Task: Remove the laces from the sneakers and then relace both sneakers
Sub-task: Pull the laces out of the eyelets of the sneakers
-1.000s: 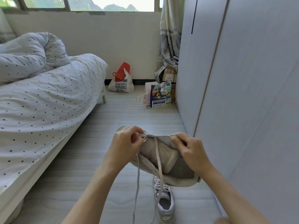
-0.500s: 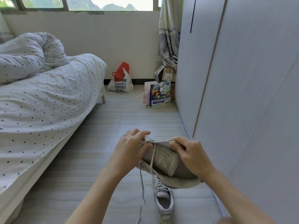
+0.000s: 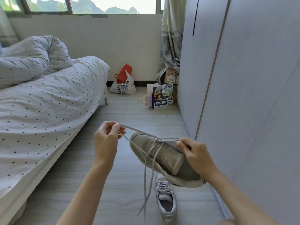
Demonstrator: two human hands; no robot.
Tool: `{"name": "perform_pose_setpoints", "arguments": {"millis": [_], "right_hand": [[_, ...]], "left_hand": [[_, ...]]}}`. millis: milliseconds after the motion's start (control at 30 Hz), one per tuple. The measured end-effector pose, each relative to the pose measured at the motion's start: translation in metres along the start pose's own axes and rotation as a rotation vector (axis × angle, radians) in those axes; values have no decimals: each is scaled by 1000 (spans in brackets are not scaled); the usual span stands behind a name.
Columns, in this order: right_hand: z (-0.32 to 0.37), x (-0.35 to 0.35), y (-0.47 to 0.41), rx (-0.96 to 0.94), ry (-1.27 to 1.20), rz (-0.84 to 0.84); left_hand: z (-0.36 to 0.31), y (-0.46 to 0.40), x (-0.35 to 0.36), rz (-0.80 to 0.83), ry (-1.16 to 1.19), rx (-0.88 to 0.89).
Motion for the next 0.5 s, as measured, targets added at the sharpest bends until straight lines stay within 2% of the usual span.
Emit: {"name": "perform_pose_setpoints", "arguments": {"millis": [67, 167, 333, 400, 500], "right_hand": [[2, -3, 1, -20, 39, -28], [10, -6, 4, -78, 79, -49], [29, -5, 9, -207, 89, -6], [36, -3, 12, -267, 123, 11], [43, -2, 14, -305, 149, 1]], "left_hand": [[1, 1, 3, 74, -156, 32], [-1, 7, 14, 226, -437, 205], [13, 20, 36, 510, -638, 306], [14, 22, 39, 564, -720, 334], [14, 20, 36, 575, -665, 307]]}}
Point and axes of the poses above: each hand's wrist, its own y-axis away from the middle knuckle, its own x-axis out of the palm, z = x × y, the point moved 4 cm from there along -y, towards the middle knuckle, and after that the axes turned 5 degrees about y, right-handed, at the moved point
